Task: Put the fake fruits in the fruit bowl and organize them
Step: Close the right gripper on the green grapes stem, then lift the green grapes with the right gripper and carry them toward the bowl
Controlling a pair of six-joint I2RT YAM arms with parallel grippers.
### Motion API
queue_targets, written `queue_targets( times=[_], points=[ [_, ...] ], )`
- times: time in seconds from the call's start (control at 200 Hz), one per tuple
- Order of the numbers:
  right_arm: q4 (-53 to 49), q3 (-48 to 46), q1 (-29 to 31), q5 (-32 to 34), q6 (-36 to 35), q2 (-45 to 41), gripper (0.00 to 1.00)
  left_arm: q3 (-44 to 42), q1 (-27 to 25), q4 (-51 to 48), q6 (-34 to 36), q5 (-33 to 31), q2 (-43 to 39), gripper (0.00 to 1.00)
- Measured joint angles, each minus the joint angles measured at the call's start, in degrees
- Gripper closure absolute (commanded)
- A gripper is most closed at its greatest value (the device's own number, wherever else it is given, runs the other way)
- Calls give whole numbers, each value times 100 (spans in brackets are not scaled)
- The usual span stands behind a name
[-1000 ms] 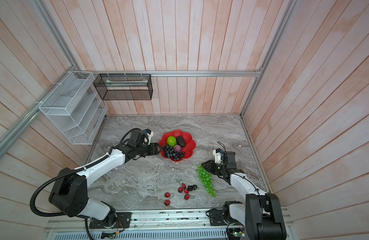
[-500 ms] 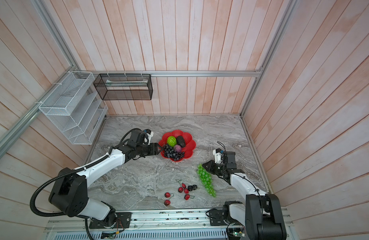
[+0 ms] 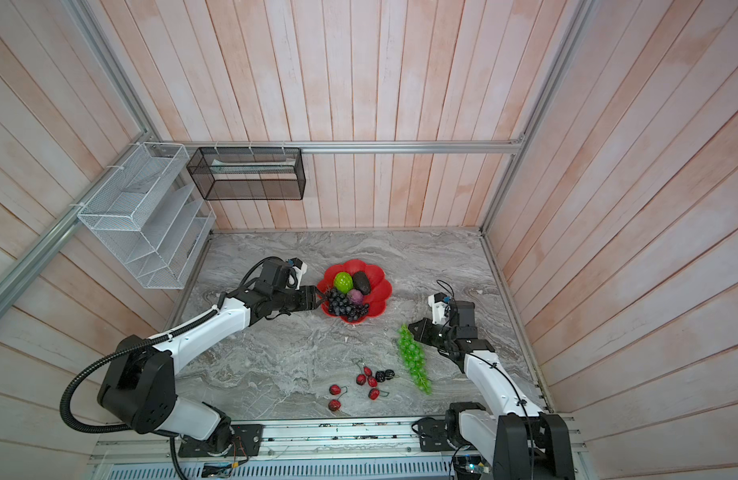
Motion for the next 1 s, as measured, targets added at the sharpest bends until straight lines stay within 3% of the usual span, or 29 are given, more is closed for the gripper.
queue_targets(
  times=[0.38,0.705,1.0],
  points=[
    [-435,592,0,13,-162,-343,100,0,-13,0,-72,55,0,33],
    [238,540,0,-153,-188,999,100,0,-52,-4,-105,74,-2,33],
    [756,780,0,-232,-387,2205,81,50,-52,-35,-103,74,28,33]
  ],
)
